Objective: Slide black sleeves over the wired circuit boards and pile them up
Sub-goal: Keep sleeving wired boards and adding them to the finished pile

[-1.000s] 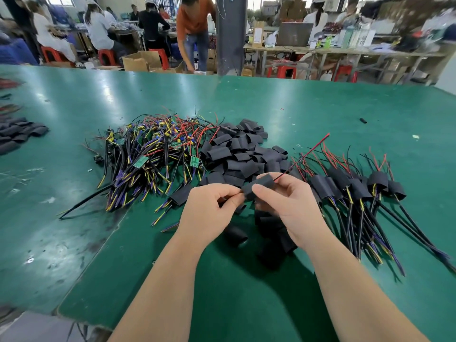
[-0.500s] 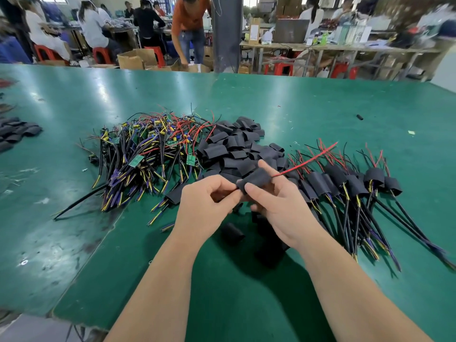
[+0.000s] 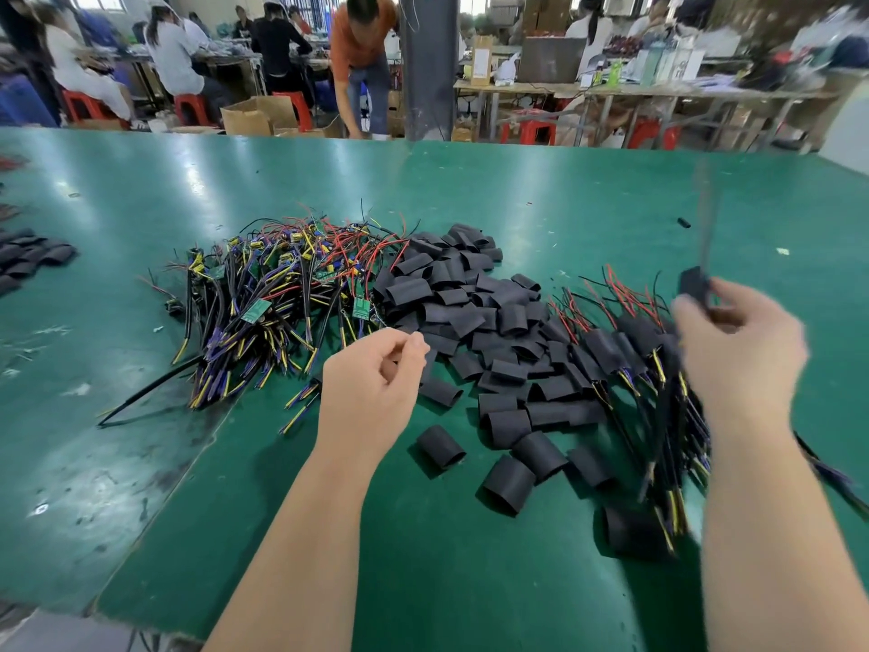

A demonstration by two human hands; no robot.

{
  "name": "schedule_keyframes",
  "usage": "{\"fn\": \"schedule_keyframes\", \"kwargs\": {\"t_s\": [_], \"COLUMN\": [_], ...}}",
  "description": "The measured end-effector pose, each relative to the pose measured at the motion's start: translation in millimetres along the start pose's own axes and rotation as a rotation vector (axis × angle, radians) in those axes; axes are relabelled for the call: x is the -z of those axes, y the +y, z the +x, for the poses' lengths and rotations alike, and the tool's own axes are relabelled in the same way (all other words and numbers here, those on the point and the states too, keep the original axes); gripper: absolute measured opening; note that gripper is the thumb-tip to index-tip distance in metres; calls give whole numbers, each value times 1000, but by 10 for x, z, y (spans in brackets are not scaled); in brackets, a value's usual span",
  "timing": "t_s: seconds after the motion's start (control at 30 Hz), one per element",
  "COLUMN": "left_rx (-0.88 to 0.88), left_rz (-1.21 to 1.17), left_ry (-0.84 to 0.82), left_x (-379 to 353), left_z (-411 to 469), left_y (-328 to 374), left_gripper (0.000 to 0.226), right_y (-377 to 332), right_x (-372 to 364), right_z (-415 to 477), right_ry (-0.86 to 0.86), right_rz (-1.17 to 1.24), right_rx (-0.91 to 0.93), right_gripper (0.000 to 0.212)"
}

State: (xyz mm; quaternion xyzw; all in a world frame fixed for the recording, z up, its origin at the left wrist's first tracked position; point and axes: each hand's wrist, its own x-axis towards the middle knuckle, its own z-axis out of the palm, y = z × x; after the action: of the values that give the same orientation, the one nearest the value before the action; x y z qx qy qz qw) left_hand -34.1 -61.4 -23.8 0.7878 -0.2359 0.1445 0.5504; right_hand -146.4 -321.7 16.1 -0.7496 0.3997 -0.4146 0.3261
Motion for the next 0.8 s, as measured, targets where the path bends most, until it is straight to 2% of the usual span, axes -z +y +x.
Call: {"fn": "schedule_keyframes", "kwargs": {"t_s": [0.1,0.23,0.43,0.5,0.6,0.67,0.8], "left_rx": [50,106,56,-30,-281,-482,-786], "left_rz": [37,55,115,169,209,212,312], "left_ry": [-6,-45,-73,-76,-144,-268,-608], "left_x": [2,-5,-12,-31,-143,-273,-529], "left_z": [7,-2,-33,-49,-151,-279,-550], "left_y": [-23,-58,-17,42,232,379,575], "left_gripper": [25,23,25,21,8,10,33], "right_y": [-11,-7,52,68,96,113,128], "right_x": [-220,-437,-380,-350,-298,-259,-195], "right_z": [-146,-299,-223,-202,-175,-148,-108], "right_ry": [-219,-399,-340,-360,-365,-355,-376], "right_rz": [-267,-570,-472,-445,-391,-339,-304], "right_rx": [33,44,19,14,27,45,79], "right_gripper": [51,56,42,40,39,39,43]}}
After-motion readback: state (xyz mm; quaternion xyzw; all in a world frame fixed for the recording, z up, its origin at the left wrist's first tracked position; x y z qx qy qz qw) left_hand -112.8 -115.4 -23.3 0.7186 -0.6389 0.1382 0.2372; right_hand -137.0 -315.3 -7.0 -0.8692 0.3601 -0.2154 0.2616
